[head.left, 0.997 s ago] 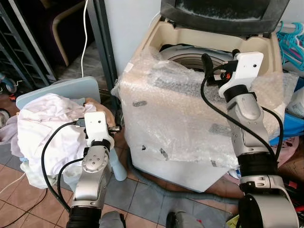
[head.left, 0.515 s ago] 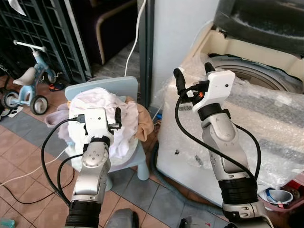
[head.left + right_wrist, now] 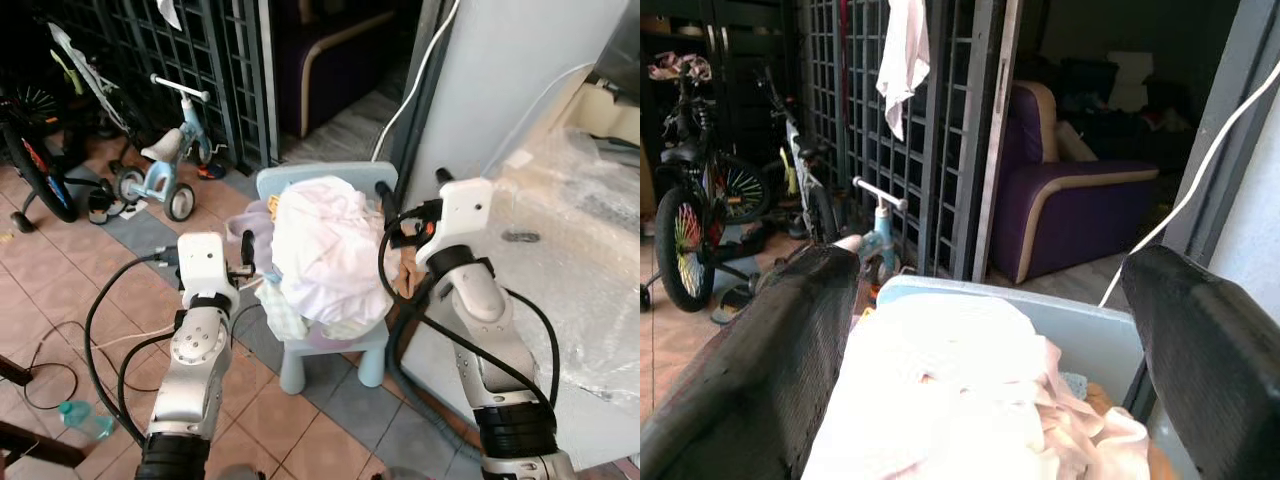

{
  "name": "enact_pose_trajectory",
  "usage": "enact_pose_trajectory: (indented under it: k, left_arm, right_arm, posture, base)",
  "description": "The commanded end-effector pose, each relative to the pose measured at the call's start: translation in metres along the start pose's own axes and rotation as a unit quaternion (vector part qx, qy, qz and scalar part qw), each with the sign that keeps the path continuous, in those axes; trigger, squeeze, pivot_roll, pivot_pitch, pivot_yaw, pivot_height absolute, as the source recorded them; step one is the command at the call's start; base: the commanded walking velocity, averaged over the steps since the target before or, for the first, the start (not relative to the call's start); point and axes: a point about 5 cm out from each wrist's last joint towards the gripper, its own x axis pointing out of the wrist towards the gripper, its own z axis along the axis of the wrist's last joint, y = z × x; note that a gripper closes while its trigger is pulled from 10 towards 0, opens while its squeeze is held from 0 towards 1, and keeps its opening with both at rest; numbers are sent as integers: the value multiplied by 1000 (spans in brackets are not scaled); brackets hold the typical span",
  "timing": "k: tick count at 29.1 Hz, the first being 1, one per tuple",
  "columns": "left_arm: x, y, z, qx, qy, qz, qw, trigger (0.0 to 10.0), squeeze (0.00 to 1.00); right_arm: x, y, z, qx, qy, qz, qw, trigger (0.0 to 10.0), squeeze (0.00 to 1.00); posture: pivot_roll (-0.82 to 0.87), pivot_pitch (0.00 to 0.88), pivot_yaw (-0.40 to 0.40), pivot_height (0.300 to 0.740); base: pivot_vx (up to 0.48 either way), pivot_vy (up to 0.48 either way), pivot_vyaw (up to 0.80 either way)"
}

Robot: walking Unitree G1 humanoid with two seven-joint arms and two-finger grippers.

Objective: Clothes washing

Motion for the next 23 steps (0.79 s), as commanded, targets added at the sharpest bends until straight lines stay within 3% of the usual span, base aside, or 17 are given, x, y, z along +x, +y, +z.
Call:
enact_pose_trajectory:
  k: [1, 4, 8, 23]
  left_arm:
    - [-1, -6, 7, -3, -16, -16, 1000, 10000, 0]
    - [-7, -4, 2, -2, -7, -20, 1000, 10000, 0]
    - [-10, -6, 2, -3, -9, -30, 1000, 10000, 0]
    - [-11, -8, 3, -10, -7, -38, 999, 10000, 0]
  right_arm:
    - [-5, -9, -9, -10, 18, -13, 1000, 10000, 0]
    - [-15, -11, -22, -18, 43, -25, 999, 10000, 0]
    - [-16, -9, -25, -14, 54, -24, 998, 10000, 0]
    - [-13, 3, -36, -17, 90, 22, 996, 10000, 0]
  posture:
    - [-34, 10, 21, 740]
    - [-31, 11, 24, 740]
    - [-32, 13, 27, 740]
    - [-26, 21, 25, 740]
  base:
    - [0, 0, 0]
    - [0, 0, 227]
    - [0, 0, 759]
    - [353, 0, 0]
